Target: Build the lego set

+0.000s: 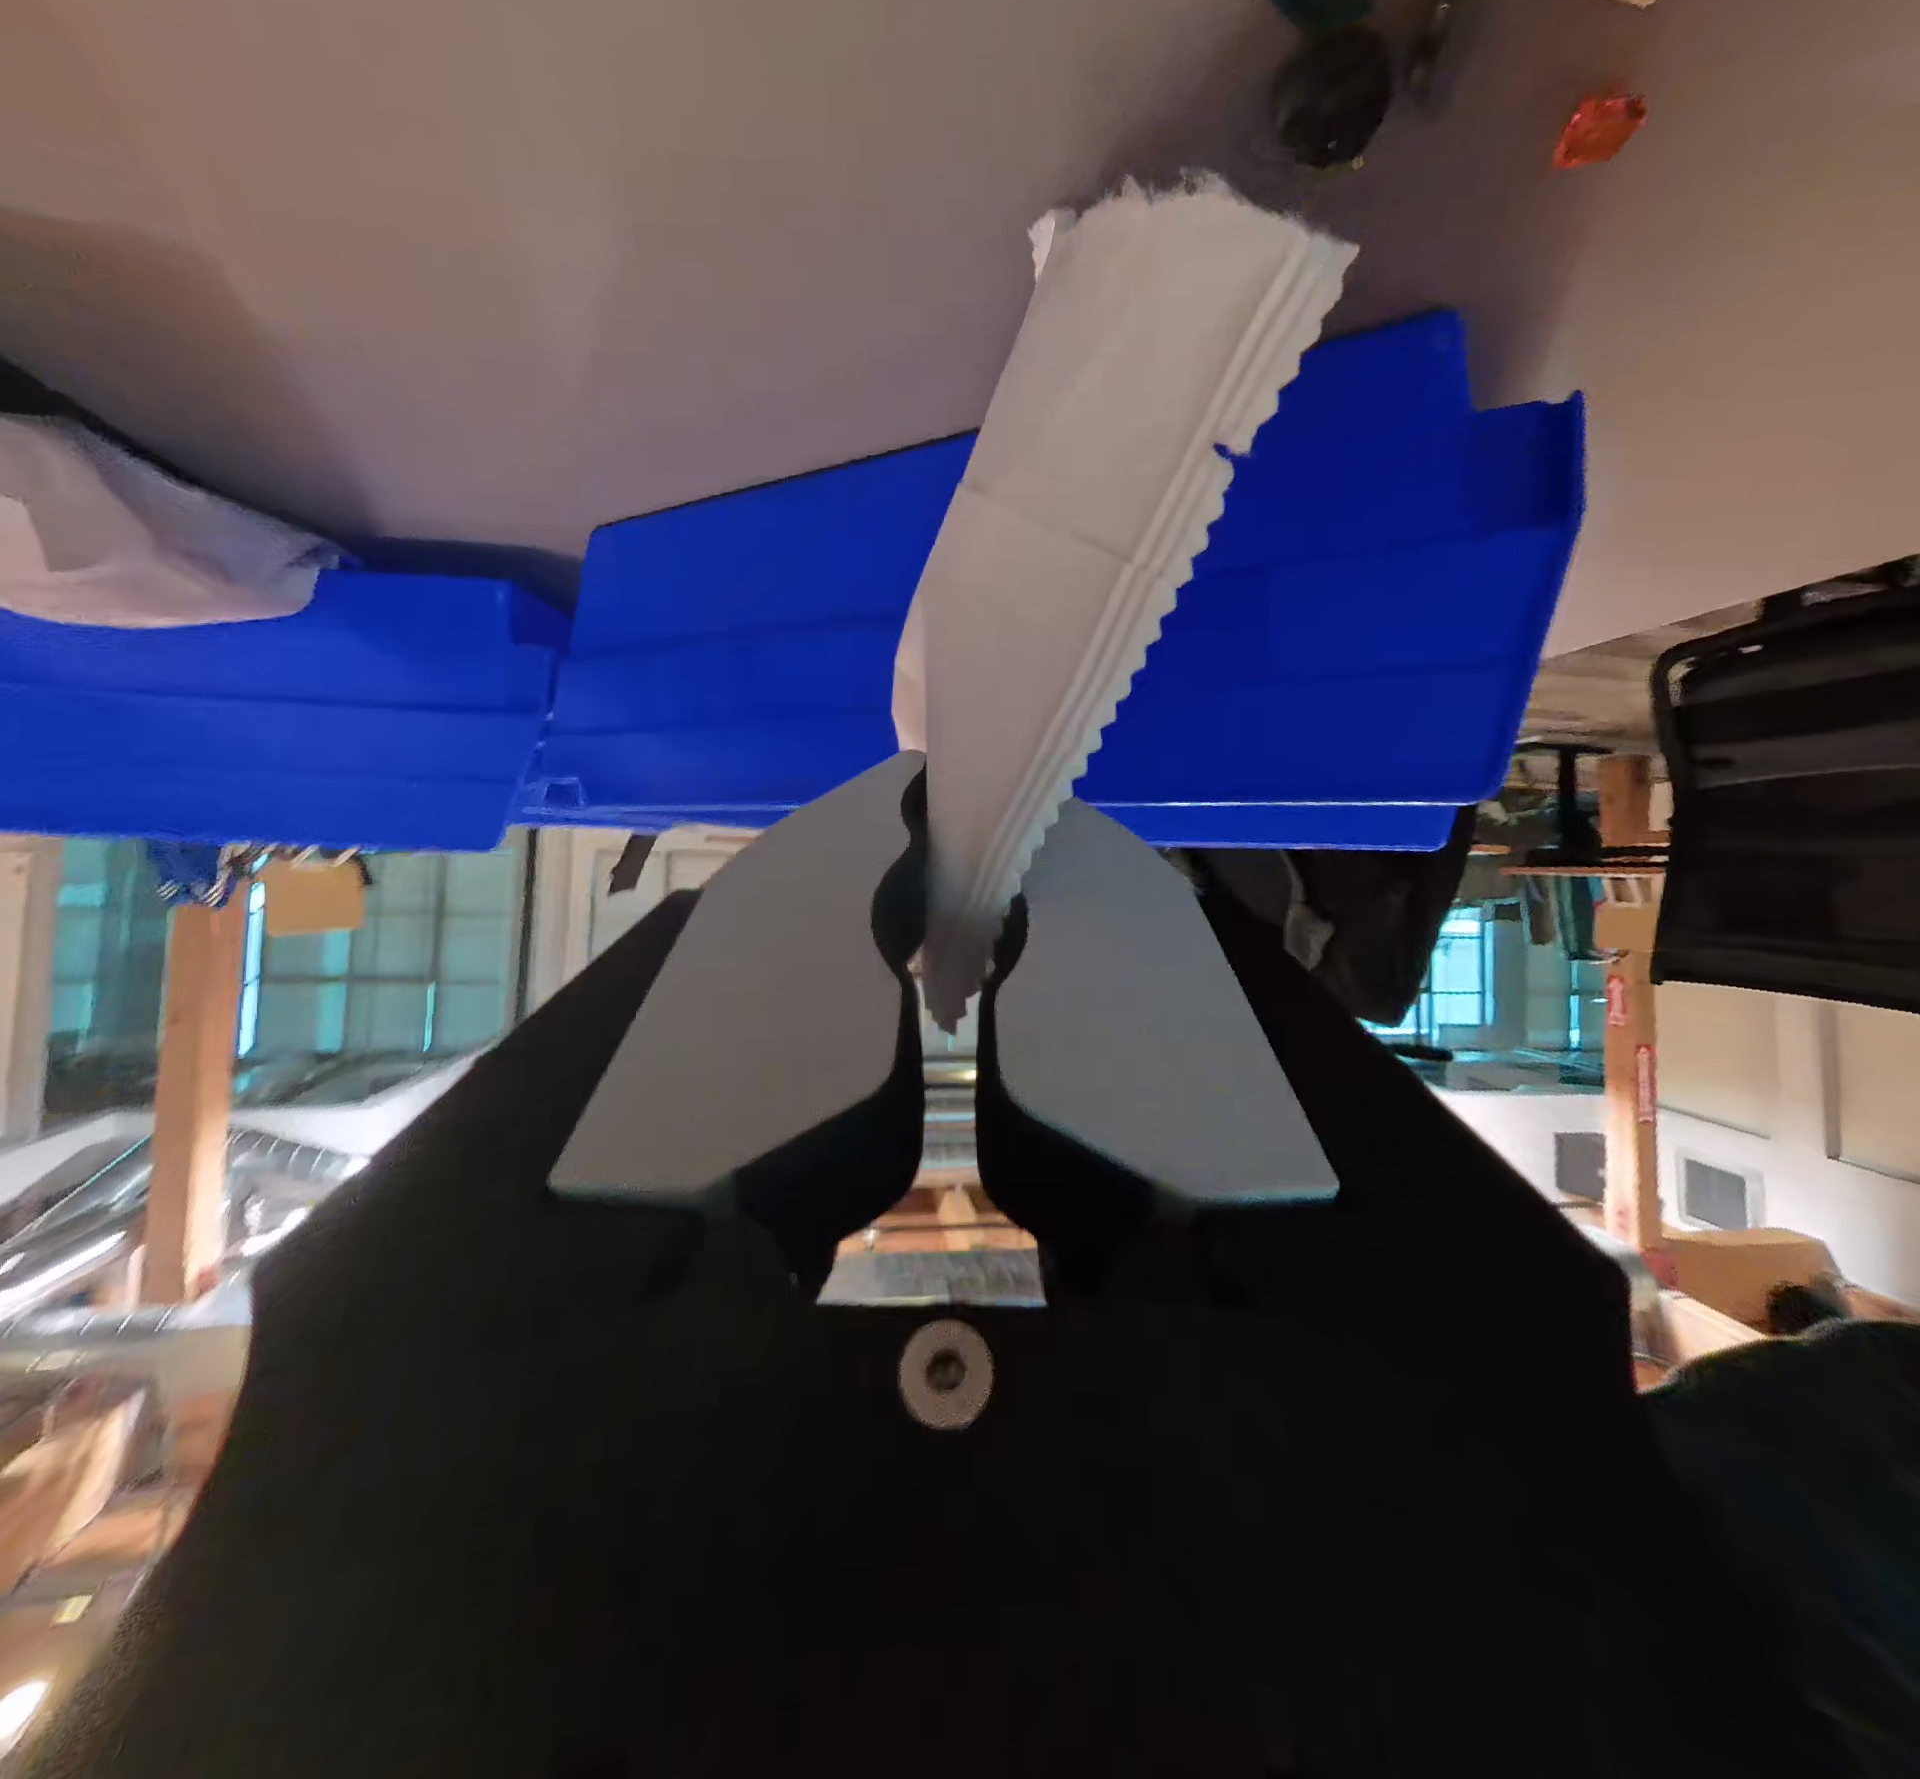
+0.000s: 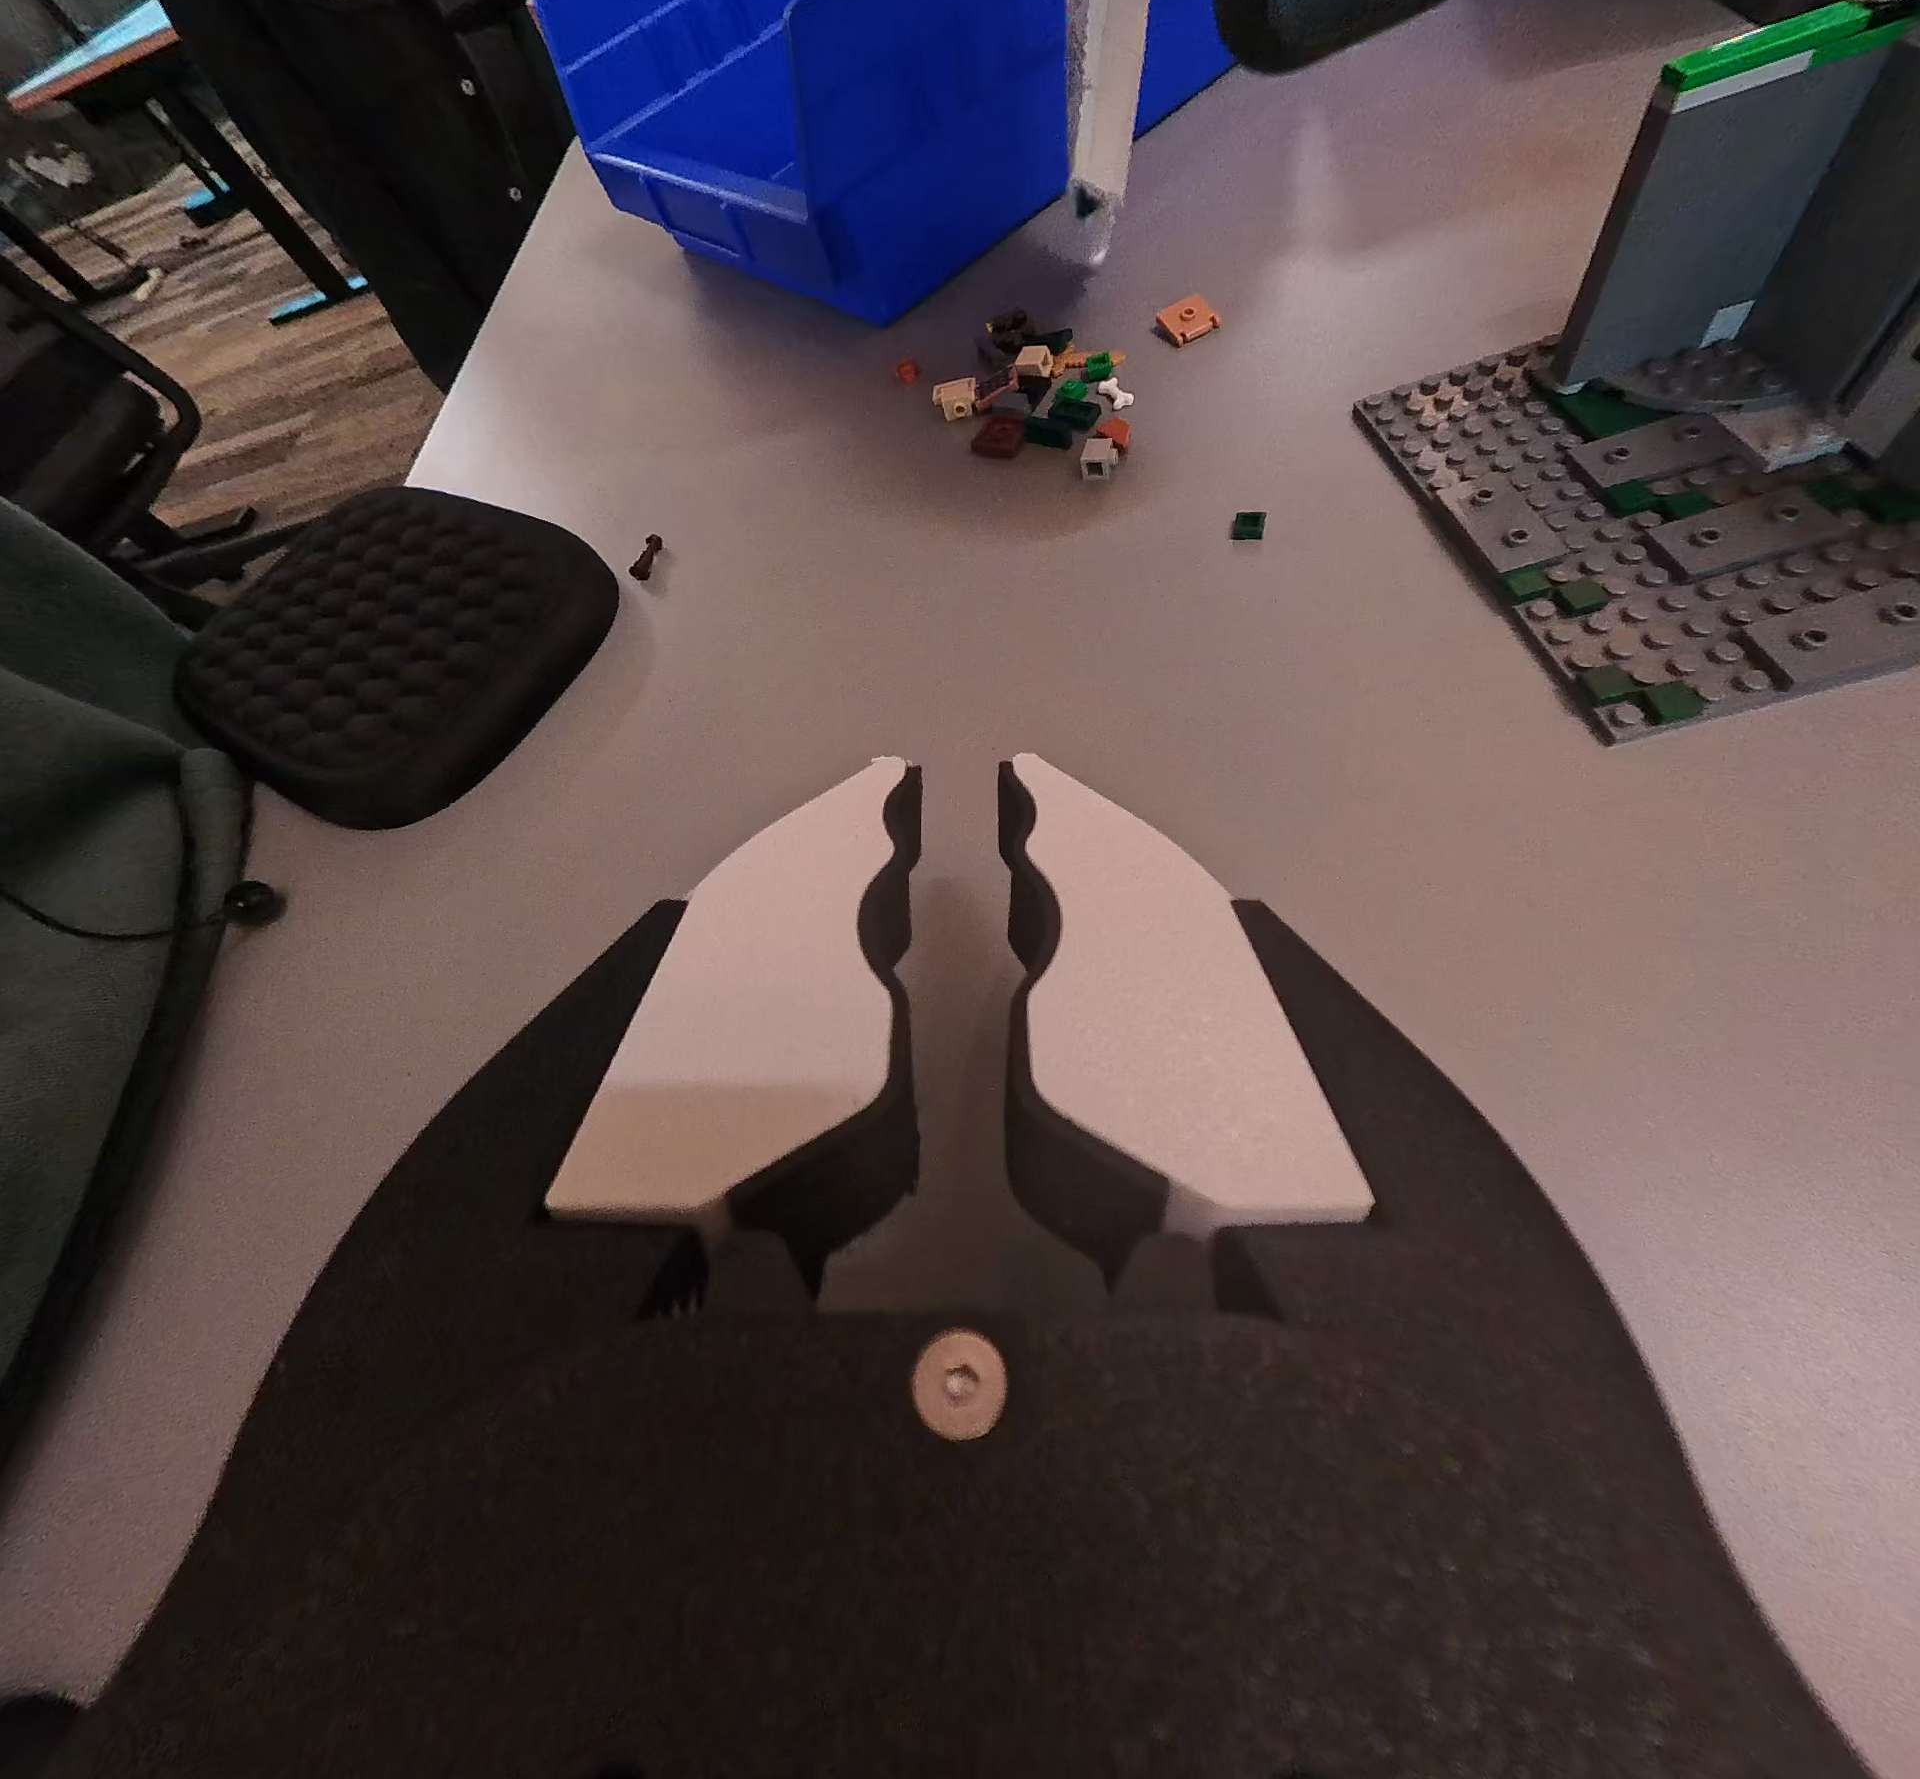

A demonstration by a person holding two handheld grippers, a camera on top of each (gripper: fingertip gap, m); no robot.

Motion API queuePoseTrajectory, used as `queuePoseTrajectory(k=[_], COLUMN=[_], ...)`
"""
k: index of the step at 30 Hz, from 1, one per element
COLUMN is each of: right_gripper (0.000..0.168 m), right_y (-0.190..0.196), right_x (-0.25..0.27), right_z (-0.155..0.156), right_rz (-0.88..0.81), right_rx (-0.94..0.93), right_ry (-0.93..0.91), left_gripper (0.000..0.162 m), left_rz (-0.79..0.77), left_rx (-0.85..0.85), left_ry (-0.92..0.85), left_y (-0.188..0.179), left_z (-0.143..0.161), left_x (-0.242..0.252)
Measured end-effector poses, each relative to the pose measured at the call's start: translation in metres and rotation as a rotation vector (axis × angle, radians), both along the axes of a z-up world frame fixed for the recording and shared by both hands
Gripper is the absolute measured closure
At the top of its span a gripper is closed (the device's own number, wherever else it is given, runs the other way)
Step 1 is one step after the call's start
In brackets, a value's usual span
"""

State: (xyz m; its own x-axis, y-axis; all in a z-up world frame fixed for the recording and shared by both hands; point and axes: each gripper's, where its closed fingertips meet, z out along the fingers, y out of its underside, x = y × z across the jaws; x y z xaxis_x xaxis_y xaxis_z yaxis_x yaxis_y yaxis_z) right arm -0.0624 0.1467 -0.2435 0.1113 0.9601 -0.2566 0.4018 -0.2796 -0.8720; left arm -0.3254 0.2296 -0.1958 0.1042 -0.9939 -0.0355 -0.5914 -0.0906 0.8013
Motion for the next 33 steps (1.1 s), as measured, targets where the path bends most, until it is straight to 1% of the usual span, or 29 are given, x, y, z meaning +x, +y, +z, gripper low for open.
queuePoseTrajectory(k=[4,12,19,23,26,28,33], right_gripper=[0.155,0.155,0.155,0.155,0.155,0.155,0.155], right_y=[0.0,-0.001,-0.002,-0.003,-0.003,-0.004,-0.004], right_x=[0.0,-0.001,-0.001,-0.002,-0.002,-0.002,-0.003], right_z=[0.0,-0.001,0.0,0.0,-0.001,-0.001,-0.003], right_rz=[-0.001,0.001,0.005,0.006,0.009,0.01,0.012], right_rx=[0.002,0.006,0.013,0.014,0.013,0.015,0.011], right_ry=[-0.001,-0.005,-0.008,-0.008,-0.012,-0.013,-0.017], left_gripper=[0.159,0.159,0.157,0.158,0.157,0.157,0.157], left_rz=[-0.119,-0.175,-0.183,-0.191,-0.197,-0.18,-0.181], left_rx=[0.059,0.088,0.065,0.08,0.065,0.075,0.091], left_ry=[0.17,0.324,0.303,0.277,0.294,0.269,0.288], left_y=[0.009,-0.002,-0.011,-0.01,-0.012,-0.012,-0.01], left_z=[0.013,0.016,0.002,0.004,0.003,0.003,0.012], left_x=[-0.005,0.004,0.012,0.015,0.011,0.011,0.008])
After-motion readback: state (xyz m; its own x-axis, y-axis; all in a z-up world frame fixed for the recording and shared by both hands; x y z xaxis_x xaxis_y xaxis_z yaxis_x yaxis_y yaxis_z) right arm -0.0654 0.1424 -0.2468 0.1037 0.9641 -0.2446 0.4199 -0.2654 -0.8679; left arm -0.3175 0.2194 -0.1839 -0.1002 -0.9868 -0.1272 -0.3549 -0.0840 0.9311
